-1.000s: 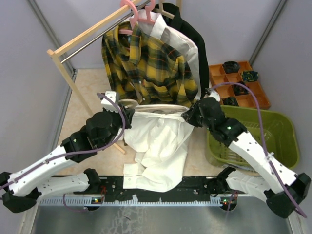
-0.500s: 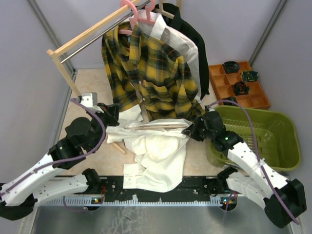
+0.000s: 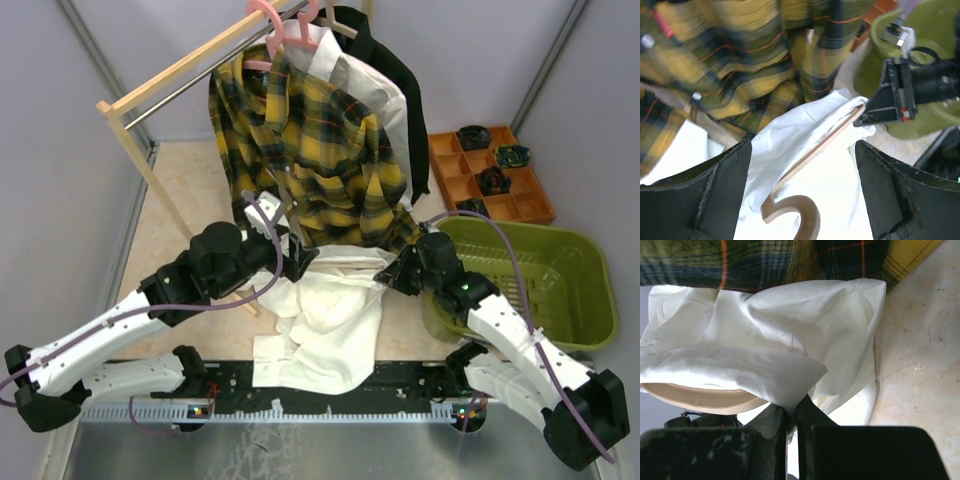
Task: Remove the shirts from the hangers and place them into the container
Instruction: Remove the shirt from the hanger.
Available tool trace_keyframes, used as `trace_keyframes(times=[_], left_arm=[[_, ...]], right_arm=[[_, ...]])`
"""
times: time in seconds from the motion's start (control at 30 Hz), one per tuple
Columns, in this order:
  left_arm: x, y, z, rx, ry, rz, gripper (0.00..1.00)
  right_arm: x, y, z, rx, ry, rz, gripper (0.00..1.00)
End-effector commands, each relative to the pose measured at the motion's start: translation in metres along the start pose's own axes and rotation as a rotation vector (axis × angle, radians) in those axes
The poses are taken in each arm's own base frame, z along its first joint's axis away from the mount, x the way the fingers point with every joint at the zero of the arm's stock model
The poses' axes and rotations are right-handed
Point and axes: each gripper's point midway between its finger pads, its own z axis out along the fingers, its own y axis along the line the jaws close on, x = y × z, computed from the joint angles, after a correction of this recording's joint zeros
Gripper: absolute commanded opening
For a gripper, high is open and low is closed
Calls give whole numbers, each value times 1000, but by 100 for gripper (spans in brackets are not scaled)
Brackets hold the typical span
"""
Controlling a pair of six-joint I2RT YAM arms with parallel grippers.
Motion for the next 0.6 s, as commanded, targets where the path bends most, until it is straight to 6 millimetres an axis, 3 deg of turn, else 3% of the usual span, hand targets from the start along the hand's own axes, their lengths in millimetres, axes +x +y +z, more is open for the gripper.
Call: trace_keyframes(times=[0.0, 0.33, 0.47, 0.57], left_arm=[[-18, -33, -14, 226, 84, 255, 90], [66, -17, -41, 293, 669, 447, 94], [84, -3, -49, 248, 842, 480, 96], [84, 2, -51, 217, 880, 489, 92]], right_arm=[[-8, 16, -5, -41, 6, -44, 3], [-13, 20, -11, -18, 14, -89, 7], [-15, 21, -10, -9, 21, -99, 7], [-15, 22, -9, -8, 27, -101, 7]])
